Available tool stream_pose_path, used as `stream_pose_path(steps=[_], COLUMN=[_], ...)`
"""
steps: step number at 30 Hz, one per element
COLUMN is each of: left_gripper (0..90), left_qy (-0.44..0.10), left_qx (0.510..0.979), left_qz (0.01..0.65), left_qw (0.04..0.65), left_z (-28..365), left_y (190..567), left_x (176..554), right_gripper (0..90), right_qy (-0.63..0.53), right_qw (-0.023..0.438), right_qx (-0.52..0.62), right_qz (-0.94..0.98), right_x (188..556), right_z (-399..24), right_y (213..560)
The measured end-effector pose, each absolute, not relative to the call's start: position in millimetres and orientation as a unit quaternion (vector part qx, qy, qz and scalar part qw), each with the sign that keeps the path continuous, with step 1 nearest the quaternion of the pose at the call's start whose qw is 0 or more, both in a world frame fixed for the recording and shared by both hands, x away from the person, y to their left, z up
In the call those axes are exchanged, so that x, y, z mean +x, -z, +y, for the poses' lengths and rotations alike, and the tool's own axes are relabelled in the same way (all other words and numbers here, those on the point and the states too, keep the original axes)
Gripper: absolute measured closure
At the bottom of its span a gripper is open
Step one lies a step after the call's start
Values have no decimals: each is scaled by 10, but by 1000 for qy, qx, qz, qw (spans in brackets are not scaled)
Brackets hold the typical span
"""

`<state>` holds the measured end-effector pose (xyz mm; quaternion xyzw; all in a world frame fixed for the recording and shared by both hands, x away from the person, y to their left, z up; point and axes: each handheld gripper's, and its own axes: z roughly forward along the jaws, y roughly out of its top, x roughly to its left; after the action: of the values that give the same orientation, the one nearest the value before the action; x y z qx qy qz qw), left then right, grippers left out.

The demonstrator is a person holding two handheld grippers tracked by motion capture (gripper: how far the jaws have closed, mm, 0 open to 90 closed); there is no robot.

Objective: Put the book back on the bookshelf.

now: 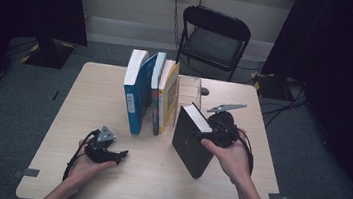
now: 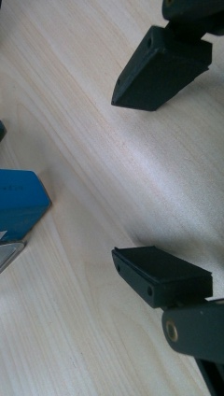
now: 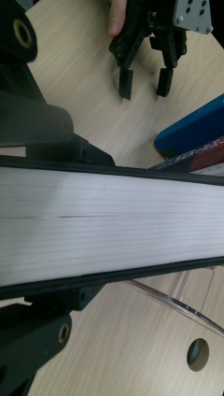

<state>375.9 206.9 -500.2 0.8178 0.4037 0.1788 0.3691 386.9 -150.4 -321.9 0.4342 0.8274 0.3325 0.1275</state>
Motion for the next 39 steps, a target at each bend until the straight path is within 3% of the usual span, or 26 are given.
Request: stream_pose_path(steps=[26, 39], left_gripper=[218, 218], left_qy=[-175, -176], left_qx=[816, 817], left_qz=[405, 403], left_qw=[374, 373], left_z=[2064, 2066], left_y=[5005, 5004], left_x=[3766, 3768], right_gripper=[497, 527], right_qy=[-188, -141], right_qw=[49, 55], right_qx=[444, 443], right_qz=[875, 884], right_x=[4307, 4354], right_z=[-1185, -1089], right_y=[3110, 3146])
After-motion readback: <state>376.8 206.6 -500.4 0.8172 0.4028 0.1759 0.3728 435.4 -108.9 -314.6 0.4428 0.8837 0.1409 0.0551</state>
